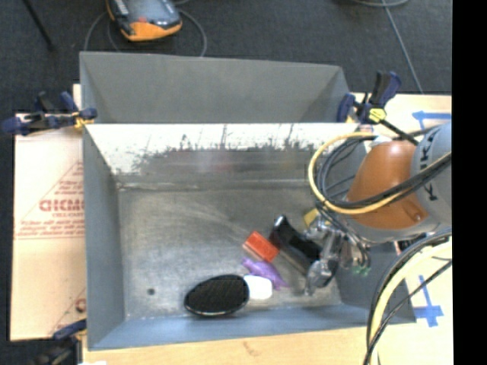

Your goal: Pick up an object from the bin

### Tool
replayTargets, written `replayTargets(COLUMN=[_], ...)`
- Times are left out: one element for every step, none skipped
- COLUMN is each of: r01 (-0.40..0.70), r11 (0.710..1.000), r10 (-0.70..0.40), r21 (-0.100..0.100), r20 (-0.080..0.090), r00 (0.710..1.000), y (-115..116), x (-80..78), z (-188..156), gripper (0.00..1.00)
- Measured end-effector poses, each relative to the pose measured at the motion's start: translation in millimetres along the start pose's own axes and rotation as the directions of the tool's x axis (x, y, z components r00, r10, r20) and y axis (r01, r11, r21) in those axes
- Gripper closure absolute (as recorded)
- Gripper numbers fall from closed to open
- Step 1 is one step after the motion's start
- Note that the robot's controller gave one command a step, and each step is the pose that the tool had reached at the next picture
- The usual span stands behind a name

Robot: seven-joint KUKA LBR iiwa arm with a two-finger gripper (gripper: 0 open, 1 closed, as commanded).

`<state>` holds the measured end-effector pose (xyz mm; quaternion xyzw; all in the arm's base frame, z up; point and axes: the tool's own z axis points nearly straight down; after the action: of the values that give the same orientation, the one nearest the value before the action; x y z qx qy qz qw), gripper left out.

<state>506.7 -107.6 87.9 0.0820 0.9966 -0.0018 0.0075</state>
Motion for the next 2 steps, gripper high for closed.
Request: replayTargets(r01=[-0.004,-0.003], r11=[1.000,1.000], r10=[0.004,0.003], r21=[0.000,0.000], r20=[0.008,0.008], r00=[1.000,1.000], y=[4.3,4.4], x=[-2.2,-2.2], z=[2.6,2.6], gripper=[1.00,1.00])
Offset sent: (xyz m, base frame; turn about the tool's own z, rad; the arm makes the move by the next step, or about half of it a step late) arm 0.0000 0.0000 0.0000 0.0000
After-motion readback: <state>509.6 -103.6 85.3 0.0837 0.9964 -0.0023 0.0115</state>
